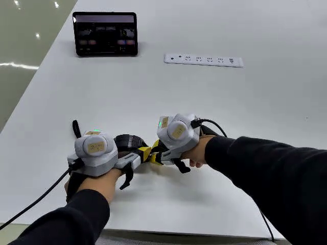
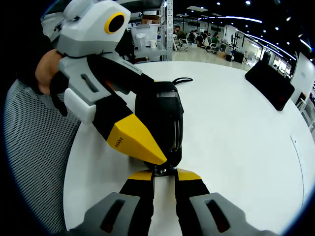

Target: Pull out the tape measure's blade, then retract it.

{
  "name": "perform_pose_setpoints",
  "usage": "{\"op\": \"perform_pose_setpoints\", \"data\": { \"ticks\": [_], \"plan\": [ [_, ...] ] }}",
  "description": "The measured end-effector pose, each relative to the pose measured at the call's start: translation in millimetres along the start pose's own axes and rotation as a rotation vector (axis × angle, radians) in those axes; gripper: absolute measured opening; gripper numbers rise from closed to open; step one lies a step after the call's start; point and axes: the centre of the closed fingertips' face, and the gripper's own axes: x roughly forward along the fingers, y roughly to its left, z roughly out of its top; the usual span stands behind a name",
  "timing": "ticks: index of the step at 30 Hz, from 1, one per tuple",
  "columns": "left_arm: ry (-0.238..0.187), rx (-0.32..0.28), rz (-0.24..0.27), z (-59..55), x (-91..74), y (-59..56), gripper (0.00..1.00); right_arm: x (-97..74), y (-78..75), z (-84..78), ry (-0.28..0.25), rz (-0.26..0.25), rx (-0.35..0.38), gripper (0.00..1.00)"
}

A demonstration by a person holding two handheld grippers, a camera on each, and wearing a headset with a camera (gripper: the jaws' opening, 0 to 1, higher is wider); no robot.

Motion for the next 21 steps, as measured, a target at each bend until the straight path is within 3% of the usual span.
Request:
{"op": "perform_pose_setpoints", "data": {
  "ticks": [8, 10, 11, 13, 15, 16, 18, 19, 20, 21],
  "plan": [
    [0.037, 0.015, -0.031, -0.7, -2.0, -1.0, 0.59, -1.2, -0.1, 0.8, 0.012, -0.020, -0.024, 0.13],
    [0.023, 0.047, -0.022, 5.7, -5.4, 1.4, 0.61, -5.4, -0.4, -0.4, 0.014, -0.025, -0.025, 0.14],
    [-0.004, 0.034, -0.022, 14.1, -7.9, 3.5, 0.64, -8.9, -2.1, 0.3, 0.008, -0.035, -0.029, 0.15],
    [-0.021, -0.015, -0.048, 23.6, -10.3, 4.1, 0.75, -14.7, -4.8, 1.1, 0.006, -0.049, -0.036, 0.19],
    [-0.054, -0.037, -0.107, 38.3, -15.8, 2.1, 0.78, -25.5, -13.9, 4.5, -0.015, -0.098, -0.036, 0.23],
    [-0.019, -0.036, -0.107, 37.4, -17.9, 5.5, 0.80, -30.1, -16.3, 6.7, -0.030, -0.110, -0.025, 0.27],
    [-0.074, 0.028, -0.153, 53.6, -23.6, 4.4, 0.94, -42.7, -21.8, 10.9, -0.067, -0.140, 0.009, 0.35],
    [-0.075, 0.073, -0.159, 56.8, -27.7, 8.4, 1.00, -51.5, -24.2, 11.6, -0.080, -0.157, 0.031, 0.41],
    [-0.070, 0.094, -0.183, 58.0, -30.7, 7.7, 0.98, -56.9, -25.2, 13.2, -0.094, -0.166, 0.056, 0.45],
    [-0.056, 0.080, -0.204, 58.0, -34.1, 7.0, 1.00, -63.1, -25.4, 16.1, -0.114, -0.168, 0.076, 0.49]
  ]
}}
